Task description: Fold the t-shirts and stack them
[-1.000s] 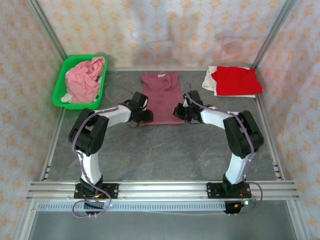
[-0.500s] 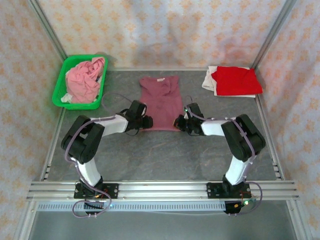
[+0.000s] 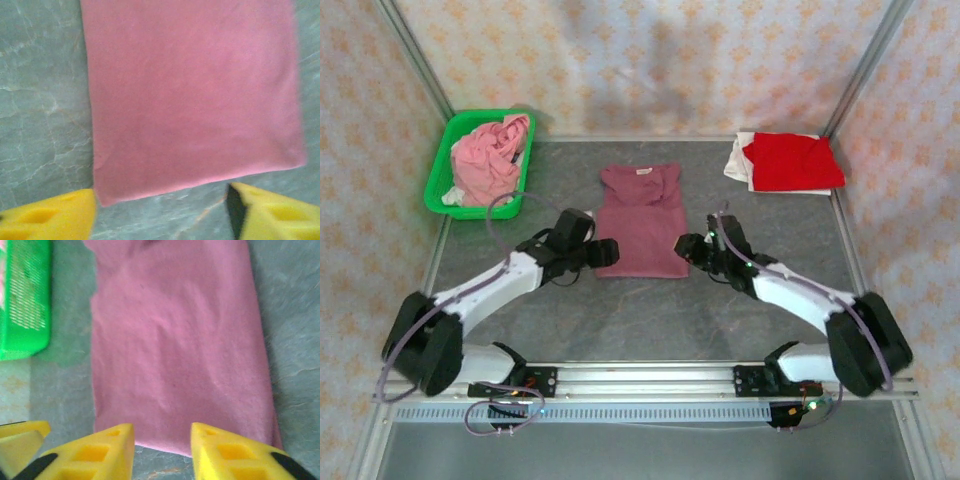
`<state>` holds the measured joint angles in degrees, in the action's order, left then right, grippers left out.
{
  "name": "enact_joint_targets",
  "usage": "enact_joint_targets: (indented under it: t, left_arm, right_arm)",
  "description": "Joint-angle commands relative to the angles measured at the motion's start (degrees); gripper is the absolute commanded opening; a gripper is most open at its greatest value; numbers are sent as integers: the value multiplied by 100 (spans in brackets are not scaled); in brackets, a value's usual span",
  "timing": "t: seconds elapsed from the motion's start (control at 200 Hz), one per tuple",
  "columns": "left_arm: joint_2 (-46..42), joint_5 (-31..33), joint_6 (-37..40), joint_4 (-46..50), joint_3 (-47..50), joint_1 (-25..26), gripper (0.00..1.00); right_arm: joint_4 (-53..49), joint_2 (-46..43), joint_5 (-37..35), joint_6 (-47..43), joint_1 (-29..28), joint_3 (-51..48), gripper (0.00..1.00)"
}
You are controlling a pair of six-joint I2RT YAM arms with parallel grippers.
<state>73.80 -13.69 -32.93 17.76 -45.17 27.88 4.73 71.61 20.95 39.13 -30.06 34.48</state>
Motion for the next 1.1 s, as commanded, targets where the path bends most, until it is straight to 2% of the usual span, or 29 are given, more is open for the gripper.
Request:
enact_joint_targets:
  t: [0.0, 0.055, 0.145, 0.37, 0.581, 0.721, 1.096]
  left_arm:
    - [-260, -406, -342, 131, 822, -276, 75]
    - [-208, -796, -536, -244, 1157, -387, 74]
    - [43, -1011, -627, -515, 1325, -380, 73]
    - [524, -1076, -605, -955, 1253, -276, 66]
    - [284, -1116, -535, -490, 818, -261, 64]
    - [-82, -871, -533, -185, 720, -257, 64]
    - [511, -811, -474, -448, 604, -257, 61]
  right_arm:
    - [-376, -350, -655, -4, 65, -550, 38]
    - [-376, -524, -665, 28, 110, -701, 39]
    - [-282, -408, -609, 133, 158, -793, 39]
    - [14, 317, -259, 50, 159, -561, 39]
    - [317, 319, -273, 200, 159, -751, 39]
    - [324, 196, -361, 183, 158, -823, 39]
    - [361, 178, -374, 134, 159, -821, 39]
